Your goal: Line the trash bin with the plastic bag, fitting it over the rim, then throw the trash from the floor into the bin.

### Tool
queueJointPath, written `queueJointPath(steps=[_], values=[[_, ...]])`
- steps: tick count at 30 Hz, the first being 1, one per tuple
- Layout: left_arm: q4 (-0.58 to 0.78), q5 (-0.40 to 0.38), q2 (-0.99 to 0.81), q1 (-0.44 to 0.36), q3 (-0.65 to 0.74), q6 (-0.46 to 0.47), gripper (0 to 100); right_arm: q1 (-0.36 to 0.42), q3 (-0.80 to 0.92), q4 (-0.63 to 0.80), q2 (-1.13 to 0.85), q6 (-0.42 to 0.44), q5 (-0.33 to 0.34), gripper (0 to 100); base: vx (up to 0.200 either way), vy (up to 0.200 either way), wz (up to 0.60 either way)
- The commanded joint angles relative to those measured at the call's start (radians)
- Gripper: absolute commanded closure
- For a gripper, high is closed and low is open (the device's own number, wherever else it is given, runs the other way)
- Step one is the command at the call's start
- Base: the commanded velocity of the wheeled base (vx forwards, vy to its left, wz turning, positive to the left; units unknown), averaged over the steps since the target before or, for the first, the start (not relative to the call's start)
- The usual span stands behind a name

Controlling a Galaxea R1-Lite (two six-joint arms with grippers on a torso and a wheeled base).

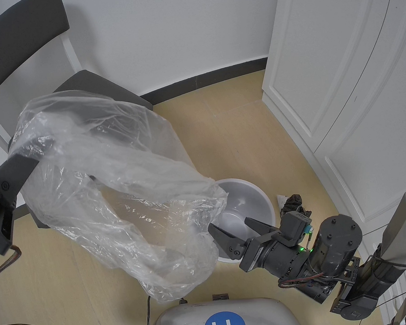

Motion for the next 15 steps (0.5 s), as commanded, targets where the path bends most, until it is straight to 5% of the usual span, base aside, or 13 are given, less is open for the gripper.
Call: queueJointPath(steps=[1,15], values=[[0.000,0.000,-0.003,0.000,-0.003,-0.004,100,0.004,-0.008,-0.017,0.087,0.011,-0.003,0,0.000,0.000,0.00],[0.000,-0.003,-0.015,-0.017,-0.026,-0.100,100,-0.029,-0.100,-0.017,0.130,0.133,-0.007,0,0.000,0.000,0.00]])
